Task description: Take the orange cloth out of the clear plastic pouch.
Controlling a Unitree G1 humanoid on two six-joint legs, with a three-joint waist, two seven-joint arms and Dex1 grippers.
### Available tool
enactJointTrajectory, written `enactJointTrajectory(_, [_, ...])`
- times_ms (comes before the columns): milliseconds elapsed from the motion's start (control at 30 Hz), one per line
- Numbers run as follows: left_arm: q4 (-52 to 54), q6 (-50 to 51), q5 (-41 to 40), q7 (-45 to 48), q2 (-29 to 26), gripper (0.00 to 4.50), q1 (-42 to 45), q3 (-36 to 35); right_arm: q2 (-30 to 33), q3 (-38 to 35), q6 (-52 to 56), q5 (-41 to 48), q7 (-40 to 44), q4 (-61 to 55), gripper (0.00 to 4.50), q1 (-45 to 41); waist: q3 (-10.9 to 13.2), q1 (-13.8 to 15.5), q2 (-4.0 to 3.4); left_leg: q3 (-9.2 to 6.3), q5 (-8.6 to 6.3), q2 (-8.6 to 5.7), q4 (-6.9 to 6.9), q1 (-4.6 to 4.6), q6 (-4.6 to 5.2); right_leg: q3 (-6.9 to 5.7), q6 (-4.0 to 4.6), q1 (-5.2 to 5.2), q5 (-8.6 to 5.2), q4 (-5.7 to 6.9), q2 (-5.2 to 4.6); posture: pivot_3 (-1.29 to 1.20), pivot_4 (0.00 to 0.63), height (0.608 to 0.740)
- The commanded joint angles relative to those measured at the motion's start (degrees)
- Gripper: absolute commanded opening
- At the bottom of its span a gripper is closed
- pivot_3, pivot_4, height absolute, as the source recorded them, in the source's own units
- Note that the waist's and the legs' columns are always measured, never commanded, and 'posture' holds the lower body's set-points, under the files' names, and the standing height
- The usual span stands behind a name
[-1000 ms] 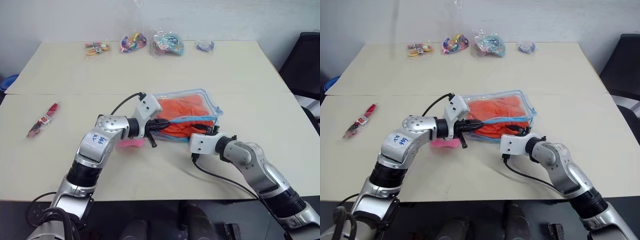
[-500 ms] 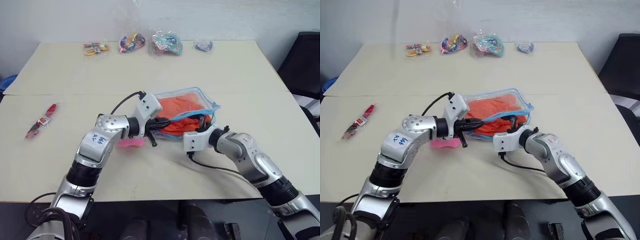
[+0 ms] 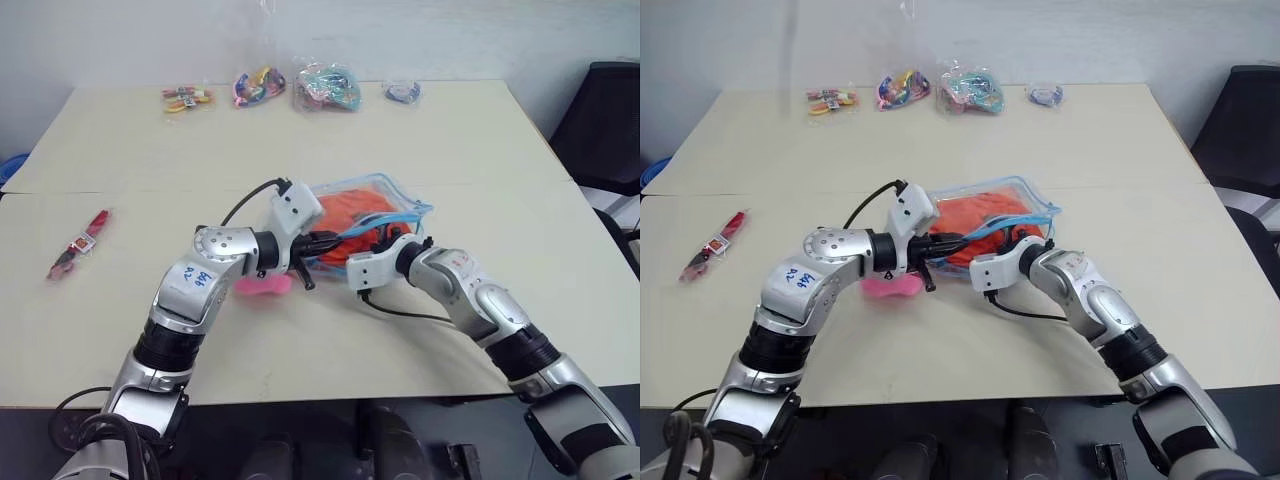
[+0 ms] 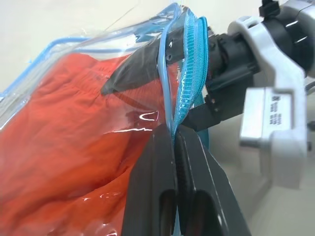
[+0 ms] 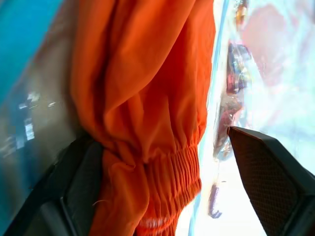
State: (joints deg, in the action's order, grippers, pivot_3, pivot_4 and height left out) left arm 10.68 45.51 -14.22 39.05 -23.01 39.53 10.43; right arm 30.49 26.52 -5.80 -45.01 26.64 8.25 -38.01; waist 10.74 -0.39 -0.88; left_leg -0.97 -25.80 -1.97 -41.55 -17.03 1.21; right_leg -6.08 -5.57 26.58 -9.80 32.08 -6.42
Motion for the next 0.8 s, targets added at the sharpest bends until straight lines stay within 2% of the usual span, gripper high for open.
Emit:
enactJointTrajectory(33, [1.3, -1.4, -0.8, 0.1, 0.4, 0.0, 1.1, -0.7, -1.8, 1.8, 0.1, -0.2, 0.7, 4.2, 3.85, 0.9, 0.0, -0.2, 0.02, -0.01, 0.0, 0.0, 0.0, 0.01, 0.0, 0.0, 0.0, -0.01, 0.0, 0.0, 0.0, 0.0, 0.15, 0.74])
enactJointTrajectory(100, [1.1, -1.4, -0.7, 0.1, 0.4, 0.0, 1.1, -0.7, -2.5, 1.9, -0.1, -0.4, 0.3, 5.5, 3.4, 0.6, 0.0, -0.4, 0.02, -0.01, 0.0, 0.01, 0.0, 0.01, -0.01, 0.0, 0.0, -0.01, 0.0, 0.0, 0.0, 0.0, 0.15, 0.74])
enactJointTrajectory(400, [0.3, -1.3, -0.6, -0.2, 0.4, 0.0, 1.5, -1.1, -3.7, 1.9, -0.6, -0.4, -0.1, 8.0, 0.16, 0.0, 0.0, -1.2, 0.02, -0.06, 0.03, 0.06, 0.01, 0.02, -0.06, -0.01, 0.01, -0.01, 0.0, 0.02, 0.02, 0.0, 0.15, 0.74])
enactJointTrajectory(433, [0.1, -1.3, -0.5, -0.4, 0.5, 0.0, 1.5, -1.2, -3.6, 1.9, -0.6, -0.3, 0.0, 8.0, 0.04, 0.1, 0.0, -1.2, 0.02, -0.07, 0.03, 0.07, 0.01, 0.02, -0.06, -0.02, 0.01, -0.01, 0.0, 0.02, 0.02, 0.0, 0.15, 0.74])
enactJointTrajectory(533, [-0.6, -1.5, -0.1, -0.9, 0.6, 0.0, 1.4, -1.1, -3.5, 1.7, -0.5, -0.3, 0.0, 7.3, 0.04, 0.4, 0.0, -1.2, 0.02, -0.07, 0.03, 0.09, 0.01, 0.02, -0.07, -0.01, 0.01, -0.01, 0.0, 0.02, 0.02, 0.0, 0.15, 0.74])
enactJointTrajectory(633, [-2.1, -3.5, 1.9, -1.6, 0.1, 0.0, 0.8, 0.2, -2.8, -0.1, 0.3, 1.8, 2.3, 1.9, 0.04, 1.9, 0.0, -1.0, 0.02, -0.07, 0.03, 0.08, 0.01, 0.01, -0.07, -0.02, 0.01, -0.01, 0.0, 0.02, 0.02, 0.0, 0.15, 0.74])
enactJointTrajectory(700, [-3.9, -5.8, 4.0, -2.1, -0.4, 0.0, 0.4, 1.5, -2.4, -2.1, 1.7, 4.1, 5.0, -3.3, 0.04, 3.3, 0.0, -0.9, 0.02, -0.07, 0.03, 0.07, 0.01, -0.04, -0.07, -0.06, 0.02, 0.01, -0.01, 0.01, 0.01, 0.0, 0.15, 0.74])
enactJointTrajectory(800, [-8.7, -8.9, 6.5, -4.3, 0.9, 0.0, 1.7, 2.1, -0.1, -5.9, 6.2, 13.0, 16.0, -18.1, 0.04, 8.2, 0.0, -0.7, -0.02, -0.08, 0.03, -0.02, 0.05, -0.09, -0.07, -0.07, 0.02, 0.06, -0.01, -0.03, 0.0, 0.0, 0.15, 0.74])
